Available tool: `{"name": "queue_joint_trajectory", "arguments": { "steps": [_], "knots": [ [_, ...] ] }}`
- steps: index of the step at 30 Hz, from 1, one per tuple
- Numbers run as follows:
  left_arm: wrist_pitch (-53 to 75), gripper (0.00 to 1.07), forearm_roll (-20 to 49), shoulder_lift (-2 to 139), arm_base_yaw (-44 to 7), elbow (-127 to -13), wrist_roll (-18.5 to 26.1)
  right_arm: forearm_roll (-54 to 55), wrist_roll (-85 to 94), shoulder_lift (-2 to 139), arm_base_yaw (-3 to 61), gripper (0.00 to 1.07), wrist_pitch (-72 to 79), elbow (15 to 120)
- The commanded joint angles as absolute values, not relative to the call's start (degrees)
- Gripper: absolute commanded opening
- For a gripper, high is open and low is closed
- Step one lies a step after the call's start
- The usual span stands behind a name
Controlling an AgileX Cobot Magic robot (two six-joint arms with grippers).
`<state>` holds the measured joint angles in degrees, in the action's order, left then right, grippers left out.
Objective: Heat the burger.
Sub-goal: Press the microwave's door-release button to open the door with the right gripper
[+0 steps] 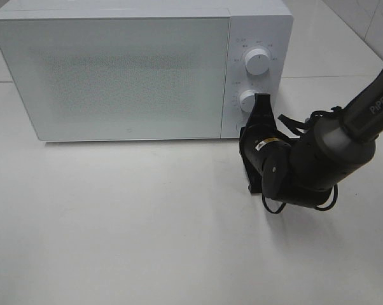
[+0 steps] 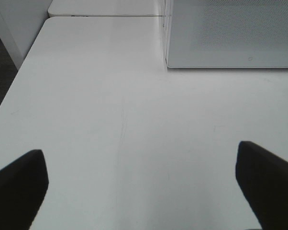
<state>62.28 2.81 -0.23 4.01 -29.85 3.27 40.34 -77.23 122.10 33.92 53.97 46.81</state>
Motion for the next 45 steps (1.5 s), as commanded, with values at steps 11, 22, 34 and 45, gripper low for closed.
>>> {"name": "queue_joint_trajectory", "arguments": {
  "steps": [11,22,34,45],
  "knots": [
    [61.42,1.0,2.75,-0.63,4.3,-29.68,2.98,39.94,-76.03,123.3,33.35,0.0,54.37,49.5],
    [61.42,1.0,2.75,-0.63,4.3,-29.68,2.98,41.37,-74.26,123.3,32.03,0.0,54.37,51.17],
    [61.42,1.0,2.75,-0.63,4.3,-29.68,2.98,43.14,-74.14,123.3,32.03,0.0,59.3,54.49],
    [61.42,1.0,2.75,-0.63,4.3,-29.68,2.98,41.48,-74.14,125.59,32.03,0.0,66.0,60.45]
  ]
}}
